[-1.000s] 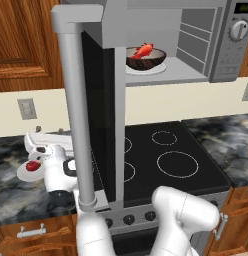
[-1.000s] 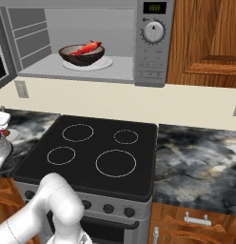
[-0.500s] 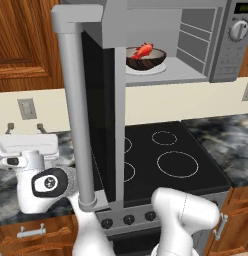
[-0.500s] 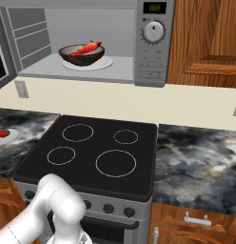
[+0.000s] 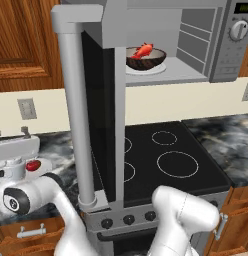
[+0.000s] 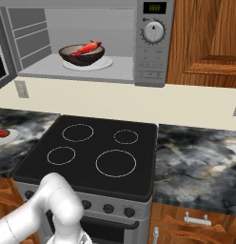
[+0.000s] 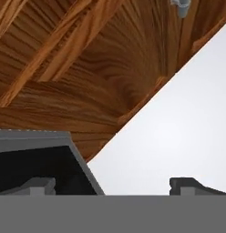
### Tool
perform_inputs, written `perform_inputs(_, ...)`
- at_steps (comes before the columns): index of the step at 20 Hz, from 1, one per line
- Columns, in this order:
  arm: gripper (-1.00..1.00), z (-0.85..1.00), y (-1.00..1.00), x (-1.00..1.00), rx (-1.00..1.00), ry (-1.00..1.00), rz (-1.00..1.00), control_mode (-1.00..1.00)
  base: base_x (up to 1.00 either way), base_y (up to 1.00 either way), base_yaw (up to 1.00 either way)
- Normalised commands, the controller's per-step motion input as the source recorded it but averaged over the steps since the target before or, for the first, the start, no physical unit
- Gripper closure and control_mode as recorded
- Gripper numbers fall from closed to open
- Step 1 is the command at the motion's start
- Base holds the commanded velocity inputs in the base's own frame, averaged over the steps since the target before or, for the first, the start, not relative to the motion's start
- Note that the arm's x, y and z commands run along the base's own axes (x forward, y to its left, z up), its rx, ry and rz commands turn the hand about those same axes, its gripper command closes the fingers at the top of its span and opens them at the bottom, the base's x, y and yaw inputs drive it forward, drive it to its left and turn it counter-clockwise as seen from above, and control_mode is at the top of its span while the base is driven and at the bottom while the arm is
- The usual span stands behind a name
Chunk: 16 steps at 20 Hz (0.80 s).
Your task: Remove the mango from the bowl and place it on the small plate. Then place the bowl with only the fish in the microwave, close the door, and press the start button to microwave the fish.
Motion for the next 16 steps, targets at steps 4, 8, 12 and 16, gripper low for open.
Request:
perform_inputs(4,-1.0,0.27,0.01,-0.32,0.44,0.0,0.0,-1.0,0.0,0.0,0.0)
perform_inputs(8,-1.0,0.25,0.0,-0.44,0.42,0.0,0.04,-1.0,0.0,0.0,0.0)
perform_inputs(12,-1.0,0.02,-0.03,-0.17,0.42,-0.02,0.09,-1.0,0.0,0.0,0.0)
perform_inputs(16,-1.0,0.0,-0.49,0.24,0.44,-0.03,0.12,-1.0,0.0,0.0,0.0)
